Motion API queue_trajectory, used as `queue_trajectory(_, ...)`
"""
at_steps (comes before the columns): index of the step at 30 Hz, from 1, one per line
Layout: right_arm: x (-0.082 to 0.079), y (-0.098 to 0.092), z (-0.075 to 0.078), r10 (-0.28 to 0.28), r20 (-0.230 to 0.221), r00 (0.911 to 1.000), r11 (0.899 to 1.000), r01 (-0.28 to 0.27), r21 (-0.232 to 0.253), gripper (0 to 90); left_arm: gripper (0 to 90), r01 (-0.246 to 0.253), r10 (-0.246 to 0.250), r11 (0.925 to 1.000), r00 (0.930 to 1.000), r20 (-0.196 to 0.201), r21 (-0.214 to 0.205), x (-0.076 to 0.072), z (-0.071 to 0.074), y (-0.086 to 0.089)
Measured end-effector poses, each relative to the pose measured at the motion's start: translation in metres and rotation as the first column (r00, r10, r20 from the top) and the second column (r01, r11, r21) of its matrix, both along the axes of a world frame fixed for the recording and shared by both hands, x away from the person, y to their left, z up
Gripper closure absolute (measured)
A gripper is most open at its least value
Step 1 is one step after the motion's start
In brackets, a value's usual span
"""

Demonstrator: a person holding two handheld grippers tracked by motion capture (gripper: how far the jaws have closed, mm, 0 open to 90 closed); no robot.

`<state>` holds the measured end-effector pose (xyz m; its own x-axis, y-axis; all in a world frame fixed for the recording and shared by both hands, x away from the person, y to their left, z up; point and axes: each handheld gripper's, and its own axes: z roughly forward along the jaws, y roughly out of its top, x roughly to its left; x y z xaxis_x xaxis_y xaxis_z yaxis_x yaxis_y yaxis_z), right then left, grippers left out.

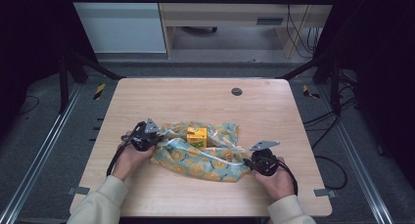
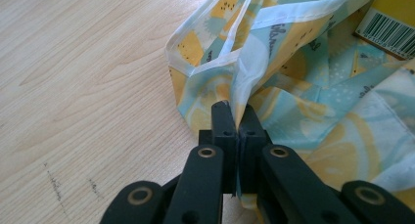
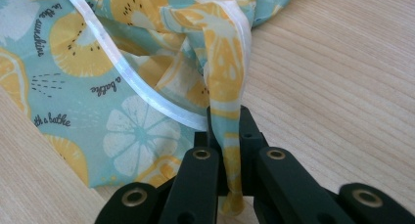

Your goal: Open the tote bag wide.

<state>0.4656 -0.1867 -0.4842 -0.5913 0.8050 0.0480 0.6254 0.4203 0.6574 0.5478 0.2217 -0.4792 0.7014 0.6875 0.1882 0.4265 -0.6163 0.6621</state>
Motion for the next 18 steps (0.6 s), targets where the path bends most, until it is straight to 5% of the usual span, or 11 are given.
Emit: queue_trajectory(18, -0.0043, -0.0014, -0.0003, 0.015, 0.005, 0.9999, 1.000, -0.015, -0.012, 88.5, 89.2, 0.002, -0.002, 0.9999, 1.0000, -0.001, 0.014, -0.0013, -0.0019, 0.0003)
